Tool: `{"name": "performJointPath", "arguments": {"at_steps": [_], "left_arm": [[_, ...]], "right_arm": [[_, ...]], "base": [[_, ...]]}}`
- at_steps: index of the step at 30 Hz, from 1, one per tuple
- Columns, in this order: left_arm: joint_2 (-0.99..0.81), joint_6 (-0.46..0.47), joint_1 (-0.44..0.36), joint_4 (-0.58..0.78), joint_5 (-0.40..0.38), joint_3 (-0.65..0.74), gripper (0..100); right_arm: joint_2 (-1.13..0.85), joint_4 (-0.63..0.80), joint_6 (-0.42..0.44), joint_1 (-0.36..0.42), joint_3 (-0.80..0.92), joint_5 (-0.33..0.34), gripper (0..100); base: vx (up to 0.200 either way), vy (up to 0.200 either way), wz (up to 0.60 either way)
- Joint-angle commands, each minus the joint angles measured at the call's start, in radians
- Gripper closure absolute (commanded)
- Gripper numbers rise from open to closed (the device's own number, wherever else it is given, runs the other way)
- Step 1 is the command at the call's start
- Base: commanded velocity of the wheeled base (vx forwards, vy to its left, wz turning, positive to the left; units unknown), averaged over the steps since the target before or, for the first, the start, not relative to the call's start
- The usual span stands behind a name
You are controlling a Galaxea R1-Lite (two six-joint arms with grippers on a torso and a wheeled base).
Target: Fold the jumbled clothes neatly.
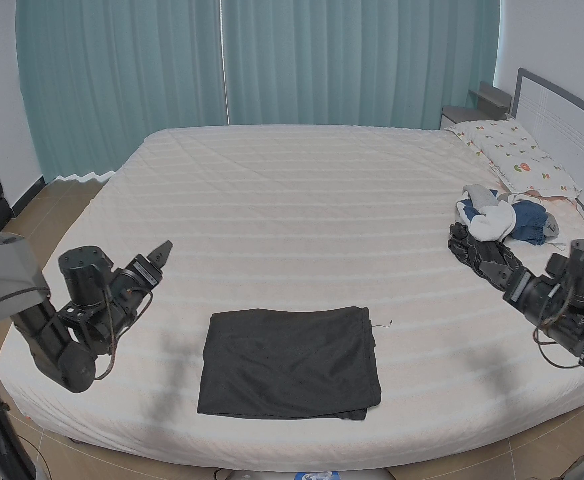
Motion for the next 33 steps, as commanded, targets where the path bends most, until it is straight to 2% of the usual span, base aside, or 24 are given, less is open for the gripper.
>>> {"name": "performJointPath", "arguments": {"at_steps": [1, 7, 11, 16, 17, 18, 22, 23, 27, 28, 30, 33], "left_arm": [[-0.366, 0.086, 0.029, -0.019, 0.004, 0.178, 0], [-0.519, 0.186, 0.031, -0.017, 0.005, 0.293, 0], [-0.642, 0.210, 0.035, -0.016, 0.007, 0.381, 0], [-0.760, 0.281, 0.052, -0.011, 0.019, 0.502, 0], [-0.760, 0.281, 0.052, -0.011, 0.019, 0.502, 0], [-0.820, 0.287, 0.055, 0.012, 0.033, 0.509, 0], [-0.956, 0.307, 0.072, 0.144, 0.065, 0.509, 0], [-0.969, 0.312, 0.072, 0.154, 0.065, 0.509, 0], [-1.150, 0.345, 0.072, 0.372, 0.063, 0.502, 0], [-1.150, 0.345, 0.072, 0.372, 0.063, 0.502, 0], [-1.259, 0.350, 0.072, 0.503, 0.065, 0.480, 0], [-1.337, 0.361, 0.072, 0.578, 0.062, 0.473, 0]], "right_arm": [[-0.376, -0.011, -0.155, -0.044, 0.223, -0.007, 0], [-0.525, 0.040, -0.259, -0.060, 0.298, -0.053, 0], [-0.708, 0.169, -0.315, -0.060, 0.340, -0.067, 0], [-0.995, 0.429, -0.385, -0.075, 0.341, -0.068, 0], [-0.995, 0.429, -0.385, -0.075, 0.341, -0.068, 0], [-1.127, 0.558, -0.428, -0.103, 0.334, -0.067, 0], [-1.364, 0.775, -0.514, -0.168, 0.302, -0.057, 0], [-1.381, 0.793, -0.520, -0.172, 0.297, -0.057, 0], [-1.590, 1.104, -0.612, -0.190, 0.200, -0.062, 0], [-1.590, 1.104, -0.612, -0.190, 0.200, -0.062, 0], [-1.590, 1.137, -0.608, -0.191, 0.177, -0.053, 0], [-1.590, 1.134, -0.594, -0.191, 0.191, -0.045, 0]], "base": [[0.000, 0.000, 0.00], [0.000, 0.000, 0.00], [0.000, 0.000, 0.00], [0.000, 0.000, 0.00], [0.000, 0.000, 0.00], [0.000, 0.000, 0.00], [0.000, 0.000, 0.00], [0.000, 0.000, 0.00], [0.000, 0.000, 0.00], [0.000, 0.000, 0.00], [0.000, 0.000, 0.00], [0.000, 0.000, 0.00]]}}
